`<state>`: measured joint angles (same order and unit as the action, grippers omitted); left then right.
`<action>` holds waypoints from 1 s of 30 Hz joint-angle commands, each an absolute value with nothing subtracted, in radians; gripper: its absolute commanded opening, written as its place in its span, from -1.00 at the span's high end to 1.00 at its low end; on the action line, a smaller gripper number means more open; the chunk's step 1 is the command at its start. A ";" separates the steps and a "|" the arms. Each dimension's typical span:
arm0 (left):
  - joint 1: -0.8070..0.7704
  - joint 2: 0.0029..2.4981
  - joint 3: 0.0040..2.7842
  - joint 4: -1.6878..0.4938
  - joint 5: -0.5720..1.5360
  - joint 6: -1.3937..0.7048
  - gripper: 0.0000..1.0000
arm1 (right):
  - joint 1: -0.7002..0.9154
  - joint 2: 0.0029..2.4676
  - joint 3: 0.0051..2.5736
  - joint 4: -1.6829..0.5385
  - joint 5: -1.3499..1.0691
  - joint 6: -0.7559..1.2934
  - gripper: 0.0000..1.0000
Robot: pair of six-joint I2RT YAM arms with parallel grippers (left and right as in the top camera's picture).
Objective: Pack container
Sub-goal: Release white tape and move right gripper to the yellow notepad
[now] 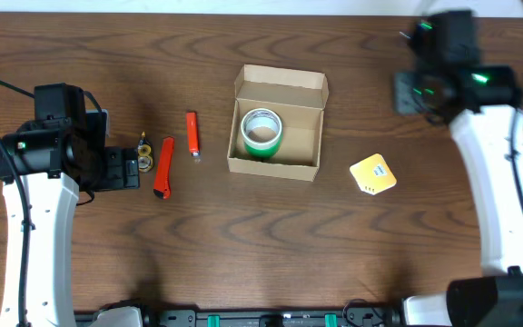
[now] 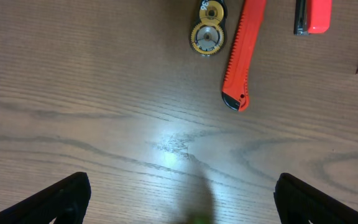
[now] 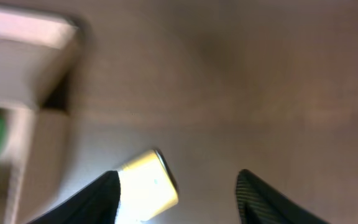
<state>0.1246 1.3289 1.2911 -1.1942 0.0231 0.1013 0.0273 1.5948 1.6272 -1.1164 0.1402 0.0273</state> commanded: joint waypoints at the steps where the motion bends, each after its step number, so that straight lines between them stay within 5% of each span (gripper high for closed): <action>1: 0.131 1.336 1.310 -1.197 0.022 0.089 -0.90 | -0.004 1.600 1.549 -1.132 0.044 0.085 -0.26; 16: 0.131 1.336 1.310 -1.197 0.022 0.089 -0.90 | 0.056 1.680 1.260 -1.111 0.057 0.081 -0.27; 30: 0.131 1.336 1.310 -1.197 0.022 0.089 -0.90 | 0.062 1.844 1.260 -1.071 0.018 -0.268 -0.35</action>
<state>0.1246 1.3289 1.2911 -1.1938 0.0227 0.1013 0.0551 1.8317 1.2655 -1.0779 0.0391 -0.1608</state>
